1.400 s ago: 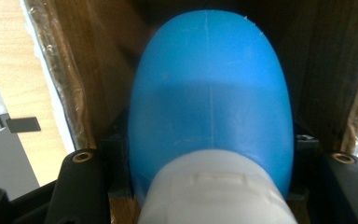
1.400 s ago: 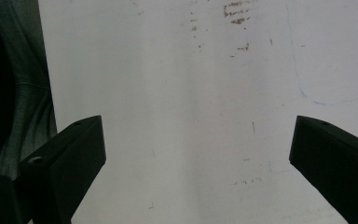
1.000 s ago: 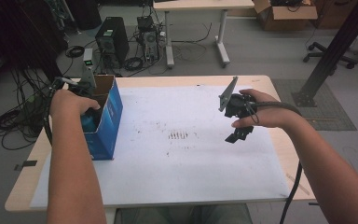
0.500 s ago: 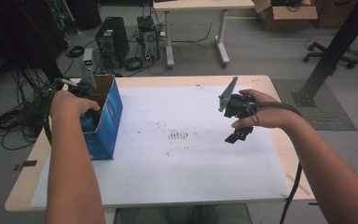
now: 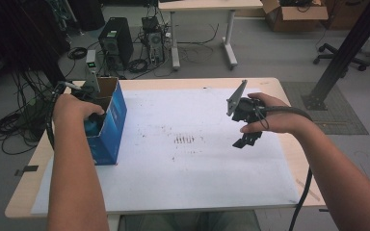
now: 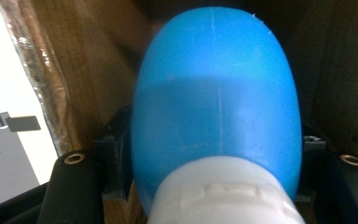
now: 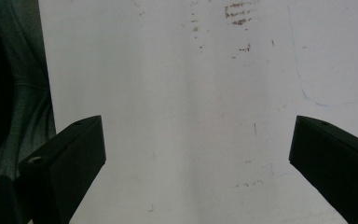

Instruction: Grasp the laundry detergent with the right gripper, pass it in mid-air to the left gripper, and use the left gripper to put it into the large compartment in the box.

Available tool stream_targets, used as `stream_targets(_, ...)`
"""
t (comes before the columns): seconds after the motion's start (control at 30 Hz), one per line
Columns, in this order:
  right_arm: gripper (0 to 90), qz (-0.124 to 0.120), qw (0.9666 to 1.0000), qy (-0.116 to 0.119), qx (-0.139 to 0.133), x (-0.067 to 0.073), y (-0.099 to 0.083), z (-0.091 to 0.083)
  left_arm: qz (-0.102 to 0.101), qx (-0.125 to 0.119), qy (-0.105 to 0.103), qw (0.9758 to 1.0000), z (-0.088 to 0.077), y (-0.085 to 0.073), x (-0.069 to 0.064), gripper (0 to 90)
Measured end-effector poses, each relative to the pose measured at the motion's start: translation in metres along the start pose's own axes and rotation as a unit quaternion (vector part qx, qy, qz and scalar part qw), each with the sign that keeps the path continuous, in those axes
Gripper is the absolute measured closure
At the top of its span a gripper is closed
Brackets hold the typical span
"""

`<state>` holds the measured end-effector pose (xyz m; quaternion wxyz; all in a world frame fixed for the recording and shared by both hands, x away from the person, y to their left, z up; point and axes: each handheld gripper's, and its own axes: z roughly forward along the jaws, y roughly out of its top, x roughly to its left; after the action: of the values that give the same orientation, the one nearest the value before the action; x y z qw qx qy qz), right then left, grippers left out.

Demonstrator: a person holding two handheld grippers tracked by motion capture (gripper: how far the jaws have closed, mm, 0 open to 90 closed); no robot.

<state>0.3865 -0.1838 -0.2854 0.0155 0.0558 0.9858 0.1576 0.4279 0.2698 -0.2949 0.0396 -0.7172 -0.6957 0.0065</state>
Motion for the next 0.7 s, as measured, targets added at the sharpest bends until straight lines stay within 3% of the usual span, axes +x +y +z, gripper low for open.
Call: stream_targets(0.7,3.6,-0.003,1.0,0.001,0.0,0.001,-0.001,0.002,0.006,-0.016,0.008,0.9998,-0.015,-0.006,-0.003,30.7)
